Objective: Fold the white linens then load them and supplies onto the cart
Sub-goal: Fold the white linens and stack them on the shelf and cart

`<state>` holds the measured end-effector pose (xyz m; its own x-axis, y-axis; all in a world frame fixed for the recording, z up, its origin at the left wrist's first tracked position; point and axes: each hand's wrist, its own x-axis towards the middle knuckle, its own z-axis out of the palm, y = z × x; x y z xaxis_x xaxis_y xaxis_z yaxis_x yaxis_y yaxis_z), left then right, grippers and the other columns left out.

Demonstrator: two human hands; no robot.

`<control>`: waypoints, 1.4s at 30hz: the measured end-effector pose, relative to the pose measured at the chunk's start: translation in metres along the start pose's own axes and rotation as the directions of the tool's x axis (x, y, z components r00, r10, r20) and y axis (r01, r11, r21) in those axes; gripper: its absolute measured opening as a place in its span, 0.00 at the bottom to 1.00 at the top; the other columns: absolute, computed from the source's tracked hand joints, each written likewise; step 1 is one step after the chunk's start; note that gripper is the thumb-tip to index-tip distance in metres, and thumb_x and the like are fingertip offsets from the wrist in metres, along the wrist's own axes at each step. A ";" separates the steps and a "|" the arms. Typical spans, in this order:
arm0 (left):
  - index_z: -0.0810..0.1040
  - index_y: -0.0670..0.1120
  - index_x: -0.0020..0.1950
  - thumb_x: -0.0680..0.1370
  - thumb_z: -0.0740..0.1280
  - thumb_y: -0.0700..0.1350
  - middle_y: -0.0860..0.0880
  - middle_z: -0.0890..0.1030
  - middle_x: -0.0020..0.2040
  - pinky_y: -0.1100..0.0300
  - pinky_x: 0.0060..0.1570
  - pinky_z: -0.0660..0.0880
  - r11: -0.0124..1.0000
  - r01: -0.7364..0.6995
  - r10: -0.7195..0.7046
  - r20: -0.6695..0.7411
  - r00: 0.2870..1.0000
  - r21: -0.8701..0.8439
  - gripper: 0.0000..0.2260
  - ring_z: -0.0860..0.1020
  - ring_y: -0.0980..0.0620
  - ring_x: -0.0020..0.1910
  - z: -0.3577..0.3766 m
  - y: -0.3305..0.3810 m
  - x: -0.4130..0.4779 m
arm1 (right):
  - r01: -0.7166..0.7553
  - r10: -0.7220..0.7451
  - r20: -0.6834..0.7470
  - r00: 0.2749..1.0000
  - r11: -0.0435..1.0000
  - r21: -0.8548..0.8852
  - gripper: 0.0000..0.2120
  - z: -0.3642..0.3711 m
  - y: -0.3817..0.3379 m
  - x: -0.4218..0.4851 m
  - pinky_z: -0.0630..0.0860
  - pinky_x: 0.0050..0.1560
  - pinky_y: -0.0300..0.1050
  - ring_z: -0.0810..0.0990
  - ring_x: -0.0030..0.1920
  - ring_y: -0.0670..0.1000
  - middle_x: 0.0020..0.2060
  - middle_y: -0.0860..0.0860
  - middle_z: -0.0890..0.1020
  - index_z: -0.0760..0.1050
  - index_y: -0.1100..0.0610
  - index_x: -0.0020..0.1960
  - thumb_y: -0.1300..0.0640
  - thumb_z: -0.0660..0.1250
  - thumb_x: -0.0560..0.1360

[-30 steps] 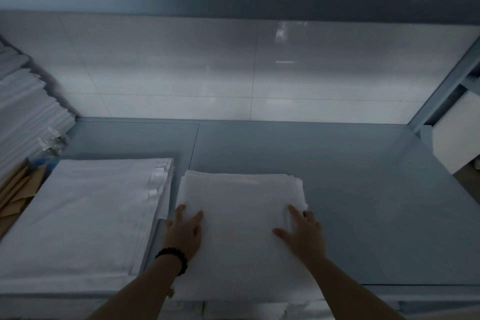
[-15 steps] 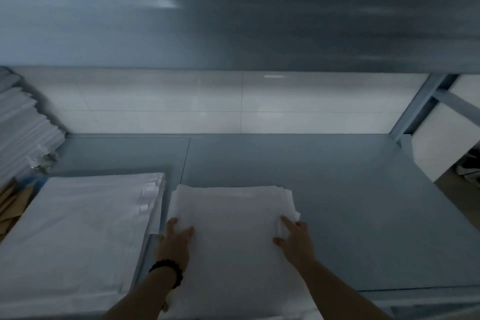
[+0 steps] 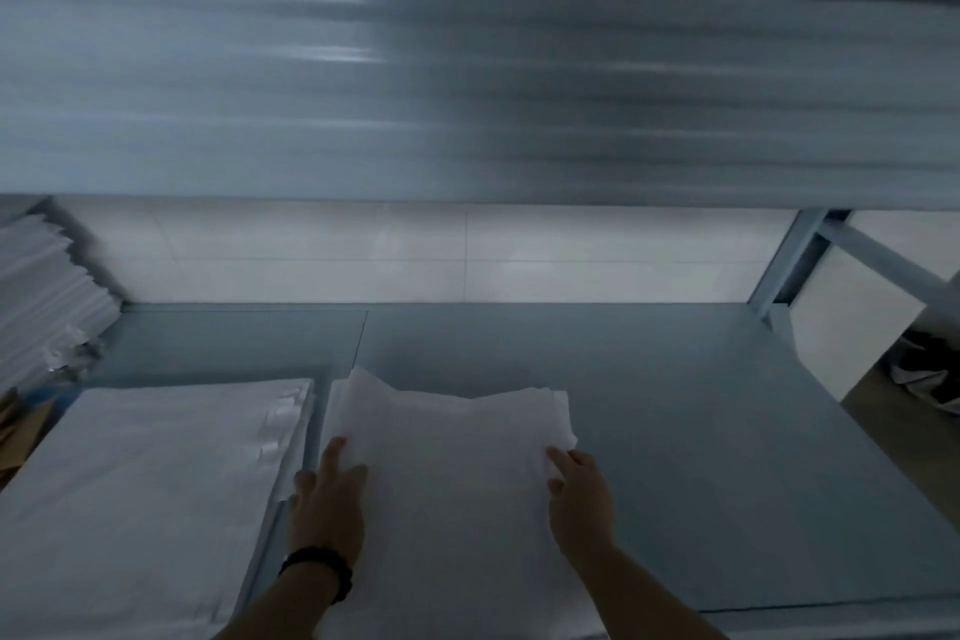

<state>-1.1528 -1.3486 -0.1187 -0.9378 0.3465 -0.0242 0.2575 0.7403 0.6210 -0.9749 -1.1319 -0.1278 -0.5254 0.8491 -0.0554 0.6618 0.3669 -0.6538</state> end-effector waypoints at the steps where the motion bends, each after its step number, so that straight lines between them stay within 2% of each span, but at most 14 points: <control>1: 0.72 0.51 0.67 0.79 0.61 0.44 0.41 0.68 0.64 0.44 0.64 0.67 0.998 0.013 -0.014 -0.025 1.000 -0.058 0.16 0.69 0.38 0.59 -0.003 0.005 0.001 | 0.011 -0.011 -0.012 1.000 1.000 0.013 0.23 -0.004 -0.002 0.001 0.62 0.43 0.21 0.75 0.50 0.47 0.63 0.53 0.73 0.76 0.55 0.65 0.70 0.63 0.73; 4: 0.69 0.54 0.70 0.80 0.57 0.45 0.43 0.68 0.65 0.46 0.64 0.66 0.999 -0.034 0.034 0.010 0.999 -0.029 0.18 0.68 0.38 0.59 -0.018 0.021 0.001 | 0.040 -0.039 -0.029 0.999 0.999 0.026 0.22 -0.021 -0.010 0.003 0.60 0.46 0.25 0.75 0.57 0.49 0.64 0.53 0.72 0.75 0.56 0.66 0.70 0.62 0.75; 7: 0.65 0.59 0.71 0.80 0.58 0.48 0.42 0.67 0.58 0.42 0.61 0.67 0.994 -0.050 0.044 -0.063 0.997 -0.101 0.18 0.70 0.36 0.57 -0.029 0.035 -0.002 | 0.075 -0.072 -0.042 0.997 0.995 0.063 0.22 -0.036 -0.017 0.003 0.62 0.50 0.29 0.74 0.59 0.51 0.66 0.54 0.71 0.75 0.56 0.66 0.70 0.61 0.75; 9: 0.64 0.58 0.71 0.80 0.60 0.48 0.42 0.67 0.55 0.42 0.60 0.69 0.992 -0.079 0.069 -0.106 0.992 -0.095 0.20 0.71 0.35 0.54 -0.035 0.040 -0.005 | 0.096 -0.093 -0.044 0.995 0.993 0.067 0.22 -0.043 -0.022 0.003 0.63 0.55 0.33 0.73 0.62 0.52 0.67 0.53 0.70 0.75 0.55 0.67 0.69 0.61 0.75; 12: 0.67 0.57 0.70 0.80 0.60 0.46 0.41 0.67 0.59 0.43 0.60 0.69 0.994 -0.091 0.081 -0.131 0.988 -0.067 0.18 0.71 0.35 0.54 -0.047 0.041 -0.006 | 0.119 -0.114 -0.065 0.991 0.989 0.082 0.22 -0.047 -0.031 0.002 0.60 0.52 0.29 0.74 0.61 0.52 0.66 0.53 0.71 0.75 0.55 0.66 0.69 0.62 0.75; 17: 0.66 0.59 0.67 0.80 0.58 0.47 0.41 0.67 0.63 0.42 0.60 0.70 0.987 -0.155 0.158 -0.159 0.974 0.034 0.16 0.70 0.35 0.55 -0.066 0.029 -0.004 | 0.153 -0.146 -0.081 0.986 0.985 0.083 0.22 -0.045 -0.052 -0.005 0.60 0.48 0.27 0.75 0.57 0.49 0.66 0.53 0.71 0.76 0.55 0.66 0.69 0.62 0.75; 20: 0.73 0.54 0.68 0.78 0.60 0.39 0.43 0.62 0.71 0.45 0.61 0.71 0.984 -0.144 0.158 -0.144 0.977 0.105 0.20 0.71 0.35 0.61 -0.084 0.014 0.000 | 0.154 -0.145 -0.098 0.985 0.984 0.089 0.23 -0.032 -0.068 -0.015 0.57 0.47 0.19 0.74 0.54 0.47 0.67 0.54 0.70 0.75 0.56 0.66 0.71 0.61 0.74; 22: 0.74 0.52 0.68 0.77 0.60 0.37 0.42 0.62 0.71 0.46 0.60 0.71 0.991 -0.123 0.130 -0.166 0.978 0.048 0.20 0.71 0.36 0.61 -0.097 -0.002 0.007 | 0.151 -0.142 -0.110 0.984 0.985 0.079 0.24 -0.018 -0.082 -0.024 0.54 0.48 0.17 0.74 0.57 0.49 0.67 0.55 0.70 0.75 0.57 0.67 0.72 0.61 0.74; 25: 0.73 0.49 0.67 0.80 0.59 0.40 0.39 0.68 0.64 0.41 0.59 0.70 0.990 -0.137 0.126 -0.196 0.972 -0.044 0.16 0.71 0.35 0.54 -0.119 -0.034 0.016 | 0.151 -0.139 -0.126 0.982 0.984 0.090 0.23 0.009 -0.110 -0.040 0.54 0.48 0.16 0.73 0.57 0.48 0.67 0.55 0.70 0.75 0.57 0.67 0.72 0.61 0.75; 29: 0.72 0.49 0.68 0.80 0.58 0.40 0.40 0.66 0.67 0.42 0.61 0.69 0.990 -0.133 0.125 -0.153 0.980 -0.039 0.17 0.70 0.35 0.57 -0.160 -0.087 0.040 | 0.147 -0.138 -0.138 0.981 0.987 0.059 0.22 0.057 -0.158 -0.069 0.59 0.52 0.27 0.74 0.59 0.49 0.68 0.52 0.70 0.75 0.54 0.67 0.70 0.61 0.76; 32: 0.71 0.53 0.69 0.79 0.58 0.40 0.43 0.62 0.69 0.46 0.63 0.69 0.994 -0.105 0.109 -0.126 0.986 0.039 0.20 0.69 0.38 0.60 -0.194 -0.129 0.059 | 0.138 -0.129 -0.136 0.982 0.989 0.058 0.23 0.095 -0.198 -0.086 0.58 0.53 0.26 0.74 0.61 0.51 0.69 0.53 0.69 0.74 0.55 0.67 0.70 0.60 0.76; 35: 0.72 0.52 0.68 0.80 0.55 0.41 0.43 0.63 0.70 0.46 0.65 0.65 0.979 -0.170 0.182 -0.105 0.978 0.113 0.18 0.67 0.37 0.60 -0.227 -0.166 0.080 | 0.127 -0.120 -0.123 0.985 0.990 0.056 0.22 0.127 -0.238 -0.098 0.58 0.54 0.28 0.74 0.62 0.52 0.69 0.53 0.69 0.74 0.55 0.68 0.69 0.60 0.76; 38: 0.74 0.53 0.66 0.79 0.55 0.40 0.47 0.56 0.76 0.51 0.67 0.62 0.965 -0.183 0.195 -0.050 0.979 0.187 0.19 0.62 0.38 0.67 -0.253 -0.195 0.100 | 0.121 -0.114 -0.133 0.985 0.992 0.048 0.22 0.151 -0.270 -0.106 0.61 0.51 0.29 0.76 0.59 0.51 0.69 0.52 0.70 0.75 0.53 0.67 0.69 0.61 0.76; 42: 0.77 0.52 0.63 0.78 0.57 0.37 0.51 0.53 0.78 0.51 0.70 0.60 0.948 -0.221 0.236 -0.040 0.971 0.228 0.18 0.54 0.40 0.72 -0.269 -0.223 0.123 | 0.119 -0.111 -0.140 0.984 0.992 0.050 0.21 0.176 -0.296 -0.109 0.63 0.55 0.34 0.76 0.60 0.51 0.68 0.51 0.71 0.75 0.52 0.66 0.68 0.62 0.76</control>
<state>-1.3882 -1.6262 -0.0500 -0.8591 0.4880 0.1541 0.5045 0.7570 0.4152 -1.2074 -1.3999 -0.0606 -0.5153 0.8480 0.1239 0.5672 0.4458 -0.6926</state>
